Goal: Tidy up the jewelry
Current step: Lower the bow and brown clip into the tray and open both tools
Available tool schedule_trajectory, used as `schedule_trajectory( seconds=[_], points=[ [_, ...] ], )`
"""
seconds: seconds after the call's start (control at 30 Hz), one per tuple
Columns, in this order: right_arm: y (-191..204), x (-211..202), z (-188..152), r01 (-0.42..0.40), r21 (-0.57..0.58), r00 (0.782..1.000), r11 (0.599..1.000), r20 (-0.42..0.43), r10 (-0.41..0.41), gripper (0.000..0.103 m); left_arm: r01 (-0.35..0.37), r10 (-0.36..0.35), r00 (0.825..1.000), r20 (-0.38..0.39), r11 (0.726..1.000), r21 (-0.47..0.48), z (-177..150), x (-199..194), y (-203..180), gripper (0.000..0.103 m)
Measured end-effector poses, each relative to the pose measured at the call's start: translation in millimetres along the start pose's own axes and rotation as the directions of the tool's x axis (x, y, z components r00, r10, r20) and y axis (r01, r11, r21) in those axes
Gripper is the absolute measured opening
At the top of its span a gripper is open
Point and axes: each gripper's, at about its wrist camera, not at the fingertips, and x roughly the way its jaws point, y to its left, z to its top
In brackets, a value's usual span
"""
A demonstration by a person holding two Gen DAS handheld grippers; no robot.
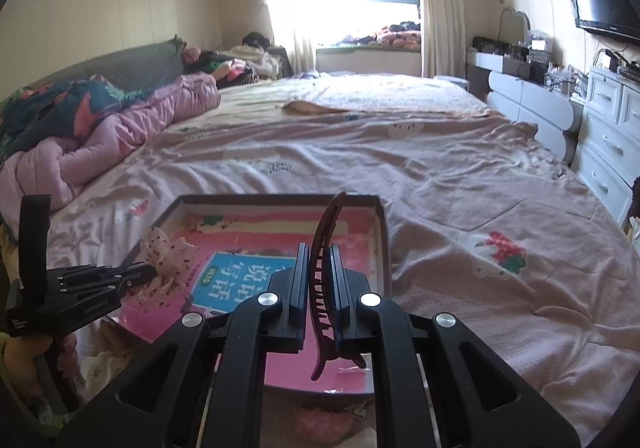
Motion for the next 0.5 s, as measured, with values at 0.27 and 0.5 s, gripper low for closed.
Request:
schedule_trajectory(
  seconds=[0.27,0.5],
  points=[
    [-2.9,41.7,-5.4,0.004,0.004,0.996,1.0,-0.089,-0.003,0.01,-0.013,0.013,0.999,-0.032,1.0,-0.009,-0.9,9.7,5.7,0.007],
    [-7.8,59.7,-17.3,0.021,0.017,0.99,1.0,-0.141,-0.019,0.01,-0.015,0.015,1.0,-0.023,1.0,-0.01,-0.1,2.6,6.4,0.022]
  ],
)
